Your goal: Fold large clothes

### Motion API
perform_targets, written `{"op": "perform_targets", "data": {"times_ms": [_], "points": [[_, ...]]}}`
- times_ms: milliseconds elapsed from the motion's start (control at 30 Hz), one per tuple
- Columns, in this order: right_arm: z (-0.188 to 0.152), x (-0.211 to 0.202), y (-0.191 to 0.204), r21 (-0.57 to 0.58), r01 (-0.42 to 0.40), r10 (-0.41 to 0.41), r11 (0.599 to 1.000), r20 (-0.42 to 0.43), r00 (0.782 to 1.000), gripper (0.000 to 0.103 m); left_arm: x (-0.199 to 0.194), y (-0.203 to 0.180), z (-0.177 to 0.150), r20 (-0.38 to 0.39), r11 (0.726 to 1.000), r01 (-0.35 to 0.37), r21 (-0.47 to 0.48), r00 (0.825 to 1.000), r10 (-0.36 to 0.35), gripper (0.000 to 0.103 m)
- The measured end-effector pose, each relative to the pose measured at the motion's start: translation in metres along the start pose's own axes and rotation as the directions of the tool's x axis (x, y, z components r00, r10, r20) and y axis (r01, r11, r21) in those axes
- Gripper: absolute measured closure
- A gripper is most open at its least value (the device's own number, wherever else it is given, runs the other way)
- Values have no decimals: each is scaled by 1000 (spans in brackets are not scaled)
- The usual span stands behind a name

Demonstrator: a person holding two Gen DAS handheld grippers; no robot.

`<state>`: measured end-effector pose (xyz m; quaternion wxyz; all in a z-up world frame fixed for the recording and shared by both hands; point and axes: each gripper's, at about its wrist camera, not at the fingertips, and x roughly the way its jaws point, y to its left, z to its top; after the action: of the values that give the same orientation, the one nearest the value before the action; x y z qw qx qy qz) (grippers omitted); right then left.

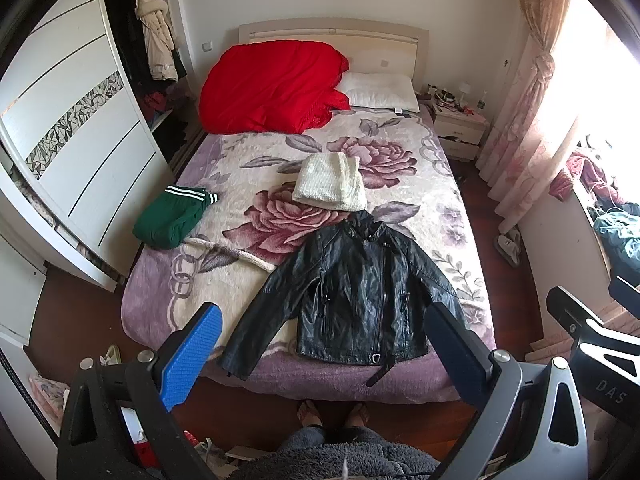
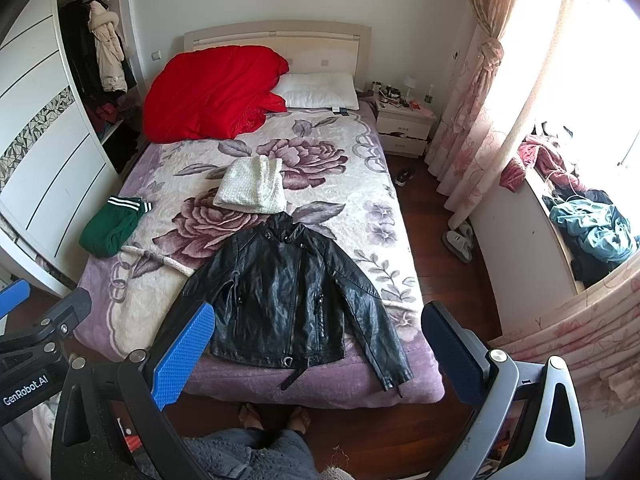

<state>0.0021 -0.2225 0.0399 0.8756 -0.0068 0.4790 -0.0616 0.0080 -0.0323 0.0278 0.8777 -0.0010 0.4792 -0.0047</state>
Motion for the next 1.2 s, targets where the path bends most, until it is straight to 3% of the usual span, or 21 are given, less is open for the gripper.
{"op": "perform_targets", "data": {"times_ms": [267,733,1200], "points": [[18,-13,-13,4,-3,3,1000,3,1000,0,-4,1,3,9,1000,0,5,1000,0,0],[14,-13,-13,2,0,0,1000,10,1000,0,-5,4,4,19,1000,3,3,1000,-3,0],[40,-20,-20,5,2,-2,1000,22,1000,0,-4,5,9,40,1000,12,-6,999,-12,0]]}}
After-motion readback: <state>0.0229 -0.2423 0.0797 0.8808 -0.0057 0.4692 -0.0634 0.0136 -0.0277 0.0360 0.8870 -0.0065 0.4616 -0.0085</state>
